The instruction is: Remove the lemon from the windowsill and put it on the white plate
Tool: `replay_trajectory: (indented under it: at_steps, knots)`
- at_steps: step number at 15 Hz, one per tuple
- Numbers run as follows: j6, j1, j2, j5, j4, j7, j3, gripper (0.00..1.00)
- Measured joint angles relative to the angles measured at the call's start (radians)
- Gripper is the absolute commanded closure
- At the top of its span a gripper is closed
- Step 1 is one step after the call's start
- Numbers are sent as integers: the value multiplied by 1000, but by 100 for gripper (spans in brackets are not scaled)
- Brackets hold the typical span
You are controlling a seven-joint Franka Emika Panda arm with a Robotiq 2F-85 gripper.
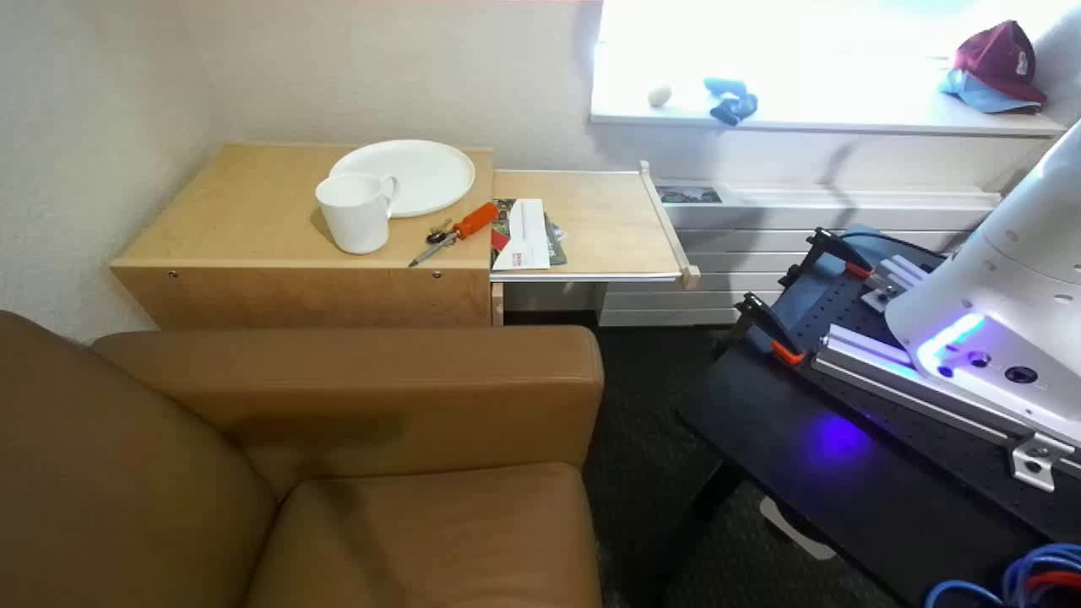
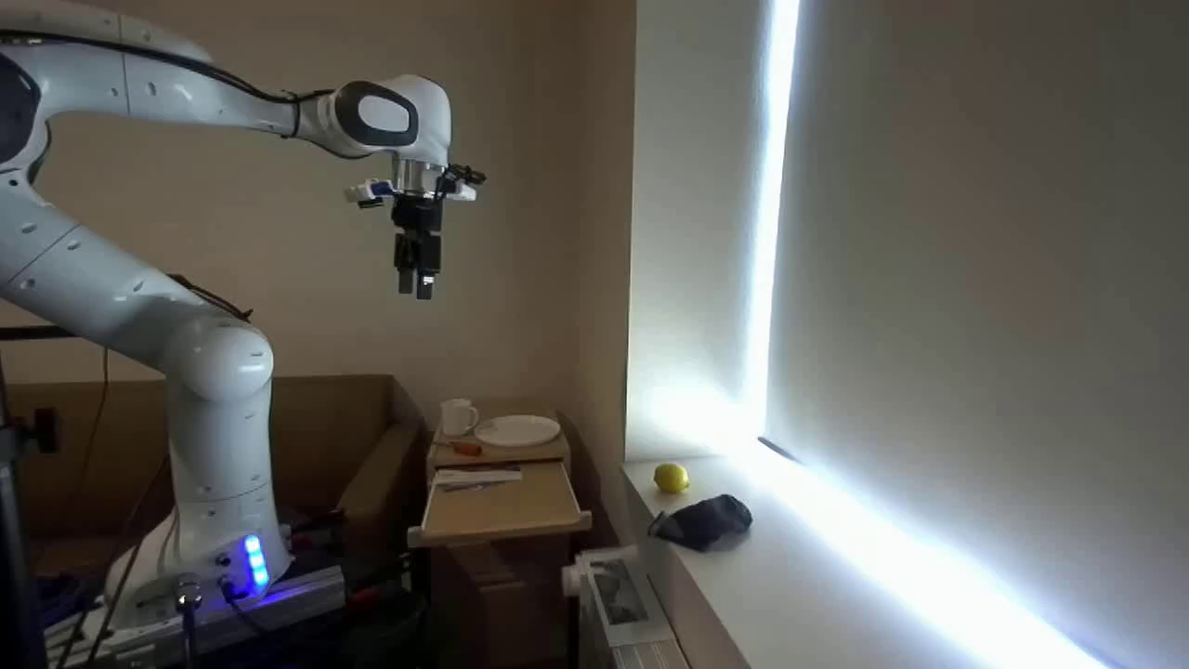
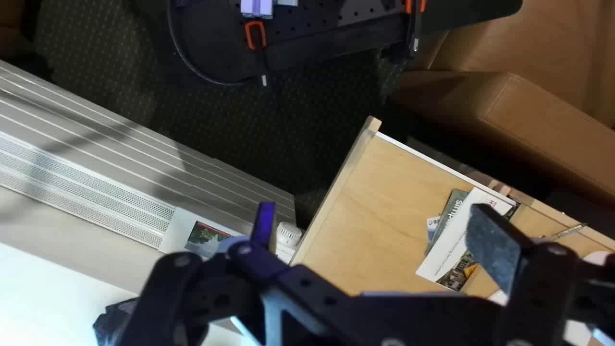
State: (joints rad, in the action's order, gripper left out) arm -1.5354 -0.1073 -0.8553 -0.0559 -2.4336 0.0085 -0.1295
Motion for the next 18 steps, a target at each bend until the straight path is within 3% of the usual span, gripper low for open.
replay_trajectory:
  at_steps: [4,6,13,16,18]
  knots:
    - [-21,-1,2,0,-3,12,0,0]
    - [-172,-19,41,-3,-21,79,-8,0]
    - [-675,-129,427,48,28,202,-143,0]
    - [-788,-154,616,134,111,239,-194,0]
    - [-792,-162,722,158,178,269,-201,0]
